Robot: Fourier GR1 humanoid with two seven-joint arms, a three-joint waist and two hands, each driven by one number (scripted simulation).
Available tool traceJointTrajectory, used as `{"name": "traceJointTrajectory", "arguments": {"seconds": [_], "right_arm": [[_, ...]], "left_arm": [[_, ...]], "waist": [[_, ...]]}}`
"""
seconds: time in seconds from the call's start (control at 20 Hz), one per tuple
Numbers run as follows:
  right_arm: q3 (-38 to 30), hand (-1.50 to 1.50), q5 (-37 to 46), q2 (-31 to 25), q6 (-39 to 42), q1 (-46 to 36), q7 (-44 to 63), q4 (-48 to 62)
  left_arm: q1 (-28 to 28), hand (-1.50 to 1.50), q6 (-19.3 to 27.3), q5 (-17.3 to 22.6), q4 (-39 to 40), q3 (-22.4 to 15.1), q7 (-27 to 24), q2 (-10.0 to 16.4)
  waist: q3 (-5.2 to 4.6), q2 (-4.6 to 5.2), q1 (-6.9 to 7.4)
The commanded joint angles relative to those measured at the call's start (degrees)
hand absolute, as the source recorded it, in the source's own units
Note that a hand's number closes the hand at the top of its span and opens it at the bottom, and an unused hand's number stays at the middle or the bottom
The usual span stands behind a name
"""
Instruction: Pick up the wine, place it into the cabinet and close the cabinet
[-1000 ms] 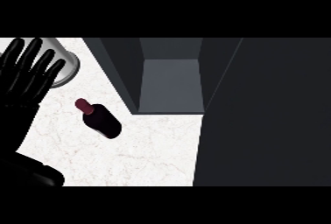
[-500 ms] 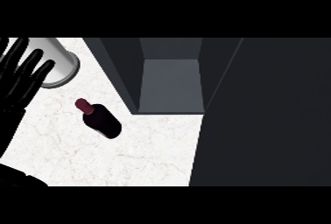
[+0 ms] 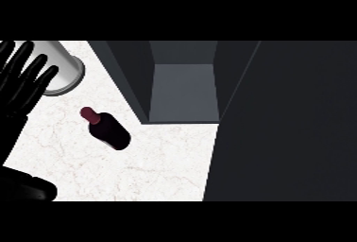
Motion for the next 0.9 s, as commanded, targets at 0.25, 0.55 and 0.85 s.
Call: {"name": "traceJointTrajectory", "arguments": {"seconds": [0.25, 0.55, 0.85], "right_arm": [[6.0, -1.50, 10.0, -2.4, -4.1, 3.4, 3.8, -10.7], [5.3, -1.50, 9.8, -3.8, -6.0, -2.7, 8.5, -10.6], [2.7, -1.50, 7.0, -5.5, -6.9, -3.1, 7.9, -11.0]], "left_arm": [[3.5, -1.50, -4.2, -1.4, 5.9, 1.5, -5.5, -0.1], [1.8, -1.50, -5.3, -5.3, 12.7, -1.7, -10.9, -2.8], [3.5, -1.50, -9.2, -7.8, 22.2, 0.2, -19.5, -2.7]], "waist": [[-0.02, -0.13, -0.22], [-0.03, -0.02, -0.29], [-0.01, 0.08, -0.41]]}}
